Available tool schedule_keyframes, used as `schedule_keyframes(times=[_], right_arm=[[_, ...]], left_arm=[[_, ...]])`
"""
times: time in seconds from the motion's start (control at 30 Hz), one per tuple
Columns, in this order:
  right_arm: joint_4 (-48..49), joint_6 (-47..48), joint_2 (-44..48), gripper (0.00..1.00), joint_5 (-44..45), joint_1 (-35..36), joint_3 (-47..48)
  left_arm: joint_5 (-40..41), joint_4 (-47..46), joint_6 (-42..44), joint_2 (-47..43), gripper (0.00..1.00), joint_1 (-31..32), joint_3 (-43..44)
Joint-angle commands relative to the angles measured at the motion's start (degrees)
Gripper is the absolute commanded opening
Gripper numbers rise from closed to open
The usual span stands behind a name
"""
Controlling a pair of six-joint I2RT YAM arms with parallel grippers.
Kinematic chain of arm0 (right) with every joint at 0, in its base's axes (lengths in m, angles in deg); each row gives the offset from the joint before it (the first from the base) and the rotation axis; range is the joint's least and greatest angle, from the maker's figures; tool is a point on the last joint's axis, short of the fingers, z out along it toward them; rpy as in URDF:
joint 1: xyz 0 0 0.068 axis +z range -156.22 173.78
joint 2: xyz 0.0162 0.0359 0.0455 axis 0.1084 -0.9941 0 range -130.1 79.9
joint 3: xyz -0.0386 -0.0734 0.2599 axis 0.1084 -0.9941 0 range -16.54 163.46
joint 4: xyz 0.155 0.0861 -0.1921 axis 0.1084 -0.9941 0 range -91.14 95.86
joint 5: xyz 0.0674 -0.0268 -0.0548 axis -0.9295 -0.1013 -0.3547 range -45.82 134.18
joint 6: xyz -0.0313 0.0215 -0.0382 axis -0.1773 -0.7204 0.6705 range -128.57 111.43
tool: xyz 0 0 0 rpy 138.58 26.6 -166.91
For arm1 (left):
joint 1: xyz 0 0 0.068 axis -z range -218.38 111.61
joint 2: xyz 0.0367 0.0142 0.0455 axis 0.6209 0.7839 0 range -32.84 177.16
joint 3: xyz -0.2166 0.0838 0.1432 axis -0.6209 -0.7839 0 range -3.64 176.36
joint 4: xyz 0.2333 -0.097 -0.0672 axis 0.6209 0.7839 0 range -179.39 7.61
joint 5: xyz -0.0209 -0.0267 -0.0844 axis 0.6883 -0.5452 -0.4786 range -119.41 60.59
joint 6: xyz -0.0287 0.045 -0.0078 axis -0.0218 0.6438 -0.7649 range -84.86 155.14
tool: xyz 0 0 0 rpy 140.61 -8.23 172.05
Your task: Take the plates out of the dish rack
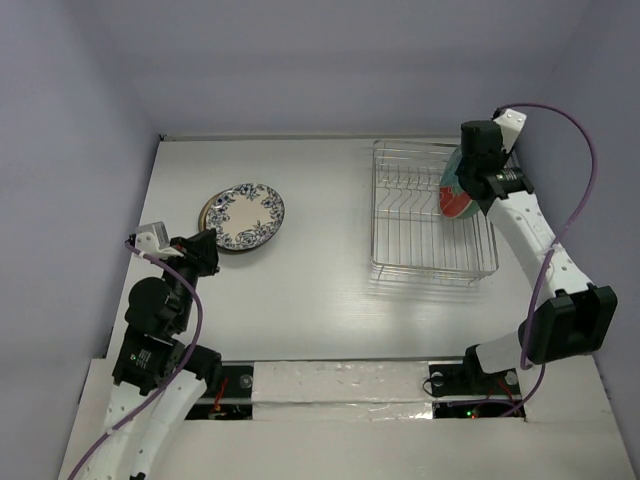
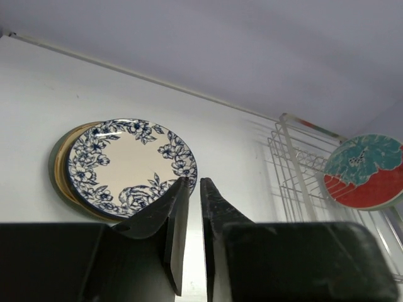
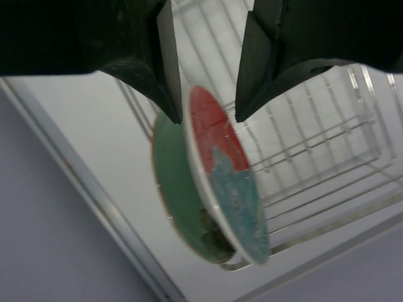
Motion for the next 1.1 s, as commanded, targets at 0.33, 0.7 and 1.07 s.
schedule_keyframes(times=[0.33,0.7,1.07], right_arm=[[-3.98,9.16,-10.11,0.5,-0.66,-9.4,7.01],[-2.39,12.06,-12.94,0.05,1.45,-9.94,11.49],[-6.35,14.17,-2.83,0.0,2.5,-5.37,18.43]], left_arm=[[-0.19,-2.03,0.23,-1.19,0.28,1.7,-0.02],[-0.19,-2.2,0.23,-1.11,0.3,1.7,-0.02],[-0.19,-2.29,0.05,-0.32,0.31,1.7,-0.1]])
